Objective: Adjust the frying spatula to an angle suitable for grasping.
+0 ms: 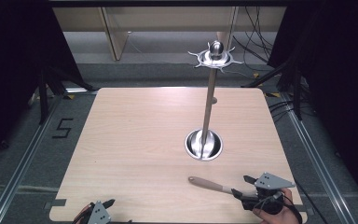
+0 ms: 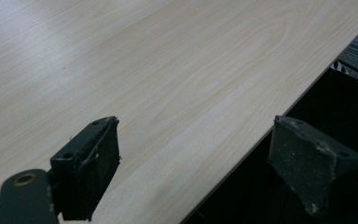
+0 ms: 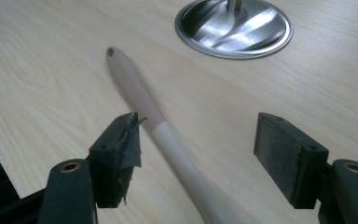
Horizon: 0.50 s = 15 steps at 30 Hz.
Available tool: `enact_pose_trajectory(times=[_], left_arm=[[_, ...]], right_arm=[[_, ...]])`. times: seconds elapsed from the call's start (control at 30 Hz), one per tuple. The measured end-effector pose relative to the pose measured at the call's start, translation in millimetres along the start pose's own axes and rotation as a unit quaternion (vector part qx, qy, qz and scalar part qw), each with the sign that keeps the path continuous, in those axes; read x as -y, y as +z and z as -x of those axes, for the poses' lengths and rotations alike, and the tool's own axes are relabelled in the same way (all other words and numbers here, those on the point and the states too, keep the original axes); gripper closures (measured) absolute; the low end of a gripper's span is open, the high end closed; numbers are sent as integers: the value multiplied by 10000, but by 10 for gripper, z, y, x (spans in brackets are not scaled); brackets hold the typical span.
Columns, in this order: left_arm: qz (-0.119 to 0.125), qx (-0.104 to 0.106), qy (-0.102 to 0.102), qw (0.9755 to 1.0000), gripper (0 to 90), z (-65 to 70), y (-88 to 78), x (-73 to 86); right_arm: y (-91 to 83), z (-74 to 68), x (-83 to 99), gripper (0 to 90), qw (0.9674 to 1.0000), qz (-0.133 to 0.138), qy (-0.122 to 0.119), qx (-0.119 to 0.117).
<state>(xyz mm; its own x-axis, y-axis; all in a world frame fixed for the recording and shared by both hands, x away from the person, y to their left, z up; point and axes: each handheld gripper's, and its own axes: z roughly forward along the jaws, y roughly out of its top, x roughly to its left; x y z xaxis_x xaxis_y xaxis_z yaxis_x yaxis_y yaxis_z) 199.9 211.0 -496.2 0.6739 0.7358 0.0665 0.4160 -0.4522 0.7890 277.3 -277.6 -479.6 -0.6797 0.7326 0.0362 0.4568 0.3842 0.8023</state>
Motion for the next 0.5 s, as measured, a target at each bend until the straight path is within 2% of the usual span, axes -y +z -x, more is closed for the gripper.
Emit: enact_pose_trajectory(times=[0.03,0.1,0.13,0.17,0.2,0.27,0.3,0.37,0.4,0.5], left_arm=[[-18,29,-18,10000,154,4,-6,-2],[9,38,-27,10000,155,9,-7,-3],[3,40,-23,10000,155,8,-6,-4],[17,24,7,10000,155,4,3,-1],[17,24,7,10000,154,4,3,-1],[-48,-21,62,10000,155,-5,5,-1],[-11,27,140,9999,155,-16,0,-8],[-15,27,133,9999,155,-12,2,-8],[-48,25,32,10000,155,1,4,-2],[-59,18,26,10000,154,0,3,-4]], right_arm=[[-10,-20,-2,323,9999,-47,96,33],[-14,-11,-17,324,10000,-33,7,61],[-11,-13,-28,327,10000,-53,16,-1],[-15,-4,-55,336,9999,-100,-119,-17],[-15,-4,-55,336,9999,-100,-119,-17],[-18,-13,-88,343,9997,-191,-98,-70],[-10,-12,-130,354,9995,-229,-203,-98],[5,-17,-174,360,9991,-292,-279,-124],[5,-17,-174,360,9991,-292,-279,-124],[43,-29,-229,368,9983,-392,-374,-214]])
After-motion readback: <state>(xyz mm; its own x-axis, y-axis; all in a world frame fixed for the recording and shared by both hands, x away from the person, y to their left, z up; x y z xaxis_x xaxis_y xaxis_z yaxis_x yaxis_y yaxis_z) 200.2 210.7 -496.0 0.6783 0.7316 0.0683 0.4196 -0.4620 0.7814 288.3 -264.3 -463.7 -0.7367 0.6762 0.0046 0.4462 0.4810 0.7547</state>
